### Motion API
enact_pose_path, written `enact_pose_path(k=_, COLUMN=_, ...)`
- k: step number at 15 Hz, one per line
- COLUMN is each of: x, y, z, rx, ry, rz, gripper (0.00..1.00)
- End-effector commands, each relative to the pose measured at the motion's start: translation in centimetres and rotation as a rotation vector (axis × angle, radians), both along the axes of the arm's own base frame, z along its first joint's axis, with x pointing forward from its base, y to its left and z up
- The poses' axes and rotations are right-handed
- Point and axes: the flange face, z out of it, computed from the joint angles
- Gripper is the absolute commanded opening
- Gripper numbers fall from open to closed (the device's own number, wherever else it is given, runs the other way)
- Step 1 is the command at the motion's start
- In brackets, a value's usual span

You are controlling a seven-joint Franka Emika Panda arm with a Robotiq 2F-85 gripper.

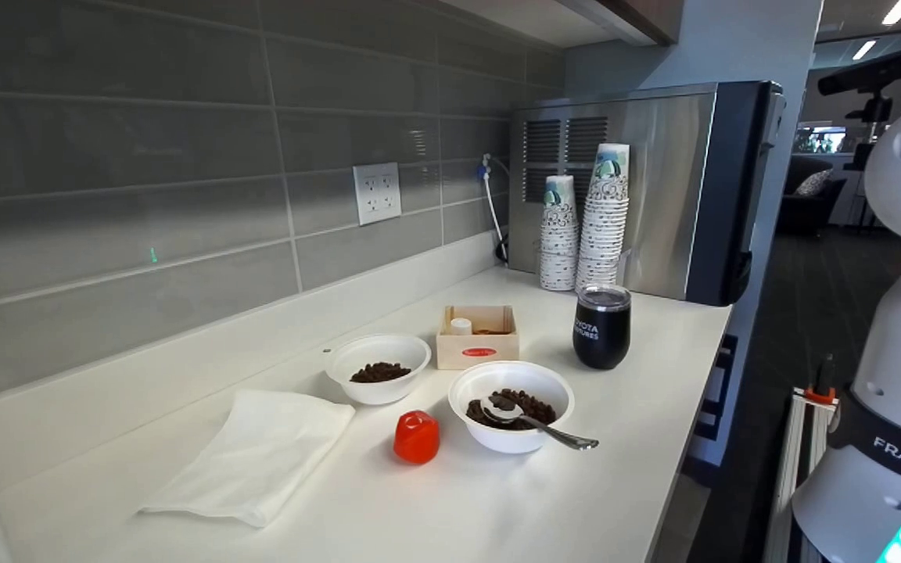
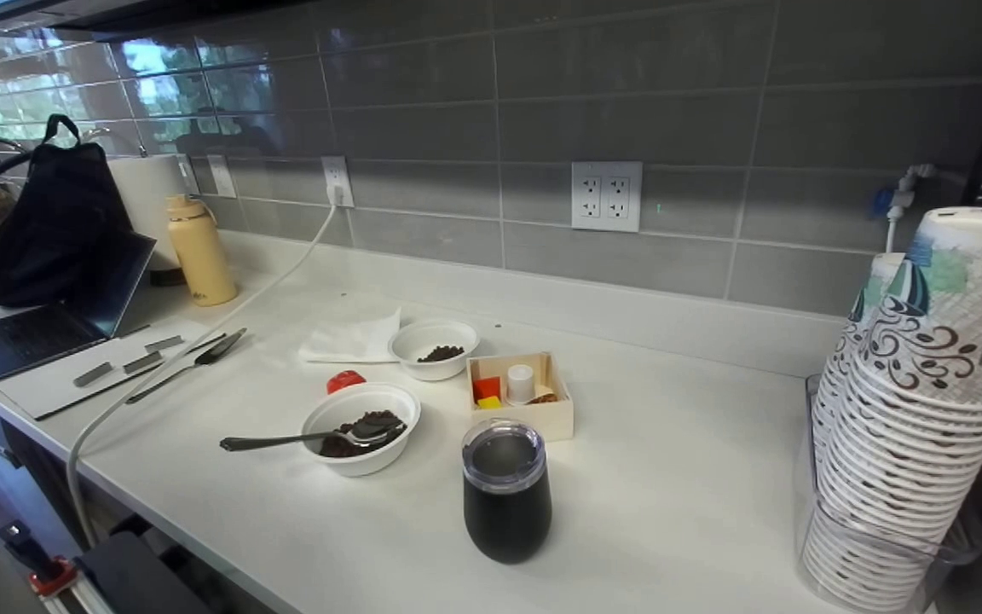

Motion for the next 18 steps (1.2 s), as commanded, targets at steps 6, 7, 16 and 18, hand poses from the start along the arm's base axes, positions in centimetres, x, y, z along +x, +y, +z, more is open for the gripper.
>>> enact_pose_path(k=6, x=6.4, y=-1.7, z=1.2, rx=0.013, ry=0.037, rz=0.068, gripper=1.00)
enact_pose_path(k=7, x=6.7, y=-2.3, z=1.6, rx=0.014, ry=0.036, rz=0.058, gripper=1.00)
enact_pose_path(k=16, x=7.6, y=-7.2, z=3.1, rx=0.043, ry=0.020, rz=0.005, gripper=1.00)
enact_pose_path(k=18, x=6.3, y=-7.0, z=2.9, rx=0.043, ry=0.028, rz=-0.002, gripper=1.00)
